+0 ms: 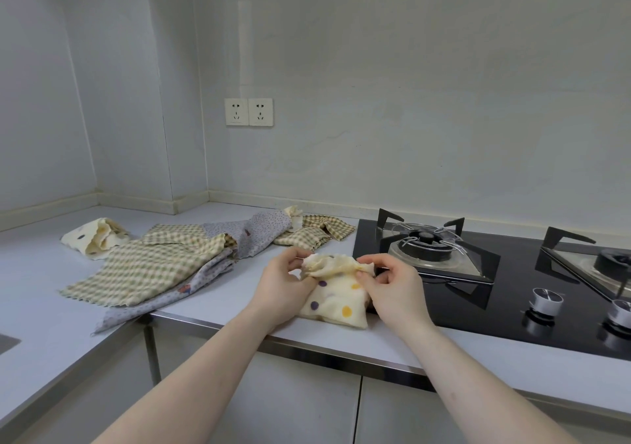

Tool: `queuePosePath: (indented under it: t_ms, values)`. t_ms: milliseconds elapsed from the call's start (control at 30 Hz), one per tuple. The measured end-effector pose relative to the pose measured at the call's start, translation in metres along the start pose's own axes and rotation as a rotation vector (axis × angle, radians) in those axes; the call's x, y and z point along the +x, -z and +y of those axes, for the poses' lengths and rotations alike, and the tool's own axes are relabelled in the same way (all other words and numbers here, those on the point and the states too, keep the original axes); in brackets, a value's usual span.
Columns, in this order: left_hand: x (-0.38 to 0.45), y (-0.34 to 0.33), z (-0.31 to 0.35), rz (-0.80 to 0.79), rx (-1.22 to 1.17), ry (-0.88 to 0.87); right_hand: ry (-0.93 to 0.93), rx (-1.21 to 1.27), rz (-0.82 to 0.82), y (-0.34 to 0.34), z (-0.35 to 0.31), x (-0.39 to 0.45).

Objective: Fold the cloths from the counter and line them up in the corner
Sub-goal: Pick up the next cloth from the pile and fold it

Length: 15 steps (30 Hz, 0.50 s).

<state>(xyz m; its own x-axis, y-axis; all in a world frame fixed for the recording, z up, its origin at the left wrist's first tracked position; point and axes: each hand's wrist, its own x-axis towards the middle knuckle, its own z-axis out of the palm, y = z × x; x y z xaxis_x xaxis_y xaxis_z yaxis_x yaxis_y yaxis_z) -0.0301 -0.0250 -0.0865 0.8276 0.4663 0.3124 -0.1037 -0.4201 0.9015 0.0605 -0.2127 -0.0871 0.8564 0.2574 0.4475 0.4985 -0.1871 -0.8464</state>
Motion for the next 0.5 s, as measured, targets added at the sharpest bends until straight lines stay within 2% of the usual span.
queuePosePath:
  t_ms: [133,267,500]
  values:
    - [0.001,-0.001,-0.001,-0.035,-0.055,-0.006,0.044,0.009,0.004,-0.001,-0.002,-0.004]
    - [0.004,0.0,-0.002,-0.077,-0.002,0.021,0.128,-0.035,-0.016,-0.001,-0.008,-0.011]
    - [0.003,0.005,0.004,-0.067,0.12,0.046,0.298,-0.273,-0.128,-0.002,-0.016,-0.021]
